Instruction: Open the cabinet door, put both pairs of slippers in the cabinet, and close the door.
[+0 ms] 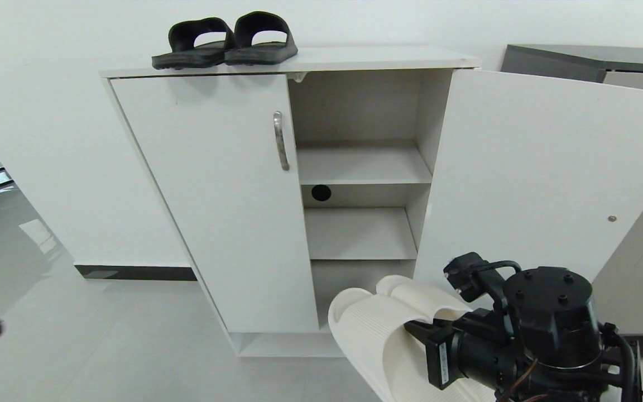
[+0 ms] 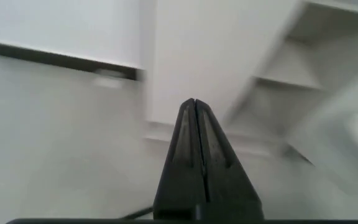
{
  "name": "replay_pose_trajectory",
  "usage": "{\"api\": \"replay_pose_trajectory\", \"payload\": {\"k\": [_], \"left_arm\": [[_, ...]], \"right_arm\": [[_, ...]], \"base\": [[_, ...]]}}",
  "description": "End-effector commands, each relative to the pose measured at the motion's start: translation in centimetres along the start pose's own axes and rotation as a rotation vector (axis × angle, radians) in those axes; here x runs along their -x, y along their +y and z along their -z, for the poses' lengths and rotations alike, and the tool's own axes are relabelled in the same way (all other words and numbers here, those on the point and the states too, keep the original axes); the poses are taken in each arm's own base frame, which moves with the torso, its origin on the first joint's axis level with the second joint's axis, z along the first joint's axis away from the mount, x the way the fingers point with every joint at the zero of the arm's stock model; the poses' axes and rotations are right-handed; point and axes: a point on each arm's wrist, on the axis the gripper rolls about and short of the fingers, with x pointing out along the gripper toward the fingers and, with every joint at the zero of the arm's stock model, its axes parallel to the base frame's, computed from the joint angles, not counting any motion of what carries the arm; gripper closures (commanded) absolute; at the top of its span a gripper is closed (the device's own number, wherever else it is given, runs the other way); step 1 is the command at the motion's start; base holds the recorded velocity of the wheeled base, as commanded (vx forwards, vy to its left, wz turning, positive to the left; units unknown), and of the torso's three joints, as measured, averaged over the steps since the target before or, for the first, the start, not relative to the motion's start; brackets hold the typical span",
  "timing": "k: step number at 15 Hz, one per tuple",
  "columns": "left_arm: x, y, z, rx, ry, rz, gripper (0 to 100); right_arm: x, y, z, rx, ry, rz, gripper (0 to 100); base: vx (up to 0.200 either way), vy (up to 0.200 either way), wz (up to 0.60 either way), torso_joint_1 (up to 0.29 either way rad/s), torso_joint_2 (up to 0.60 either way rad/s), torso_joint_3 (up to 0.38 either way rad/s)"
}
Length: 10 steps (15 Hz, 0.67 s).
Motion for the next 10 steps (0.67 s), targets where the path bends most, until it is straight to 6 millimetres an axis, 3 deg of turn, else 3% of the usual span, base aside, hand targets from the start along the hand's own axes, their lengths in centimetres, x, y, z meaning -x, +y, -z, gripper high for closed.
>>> {"api": "replay_pose_trajectory", "payload": {"k": [1, 3, 4, 5, 7, 8, 10], "left_arm": [[5.5, 2.2, 8.5, -0.052, -0.148, -0.389, 100], [4.0, 2.1, 10.1, -0.031, -0.191, -0.291, 100], [3.4, 1.9, 11.1, -0.047, -0.184, -0.165, 100], [3.1, 1.4, 12.0, -0.077, -0.114, 0.087, 100], [3.1, 1.7, 12.0, -0.097, -0.12, 0.234, 100], [3.1, 1.8, 12.0, -0.097, -0.102, 0.297, 100], [3.4, 1.9, 12.4, -0.096, -0.137, 0.187, 100]], "right_arm": [[0.2, 0.2, -0.2, 0.001, -0.008, -0.006, 100], [0.4, 0.1, 0.0, 0.003, -0.004, -0.006, 100], [0.5, 0.0, 0.2, 0.004, 0.004, -0.005, 100], [0.5, 0.1, 0.3, 0.007, 0.006, -0.007, 100], [0.6, 0.0, 0.4, 0.007, 0.009, -0.008, 100], [0.6, 0.1, 0.5, 0.008, 0.012, -0.01, 100], [0.5, 0.2, 0.5, 0.013, 0.014, -0.015, 100]], "base": [[0.0, 0.0, 0.0, 0.0, 0.0, 0.0], [0.0, 0.0, 0.0, 0.0, 0.0, 0.0], [0.0, 0.0, 0.0, 0.0, 0.0, 0.0], [0.0, 0.0, 0.0, 0.0, 0.0, 0.0], [0.0, 0.0, 0.0, 0.0, 0.0, 0.0], [0.0, 0.0, 0.0, 0.0, 0.0, 0.0], [0.0, 0.0, 0.0, 0.0, 0.0, 0.0]]}}
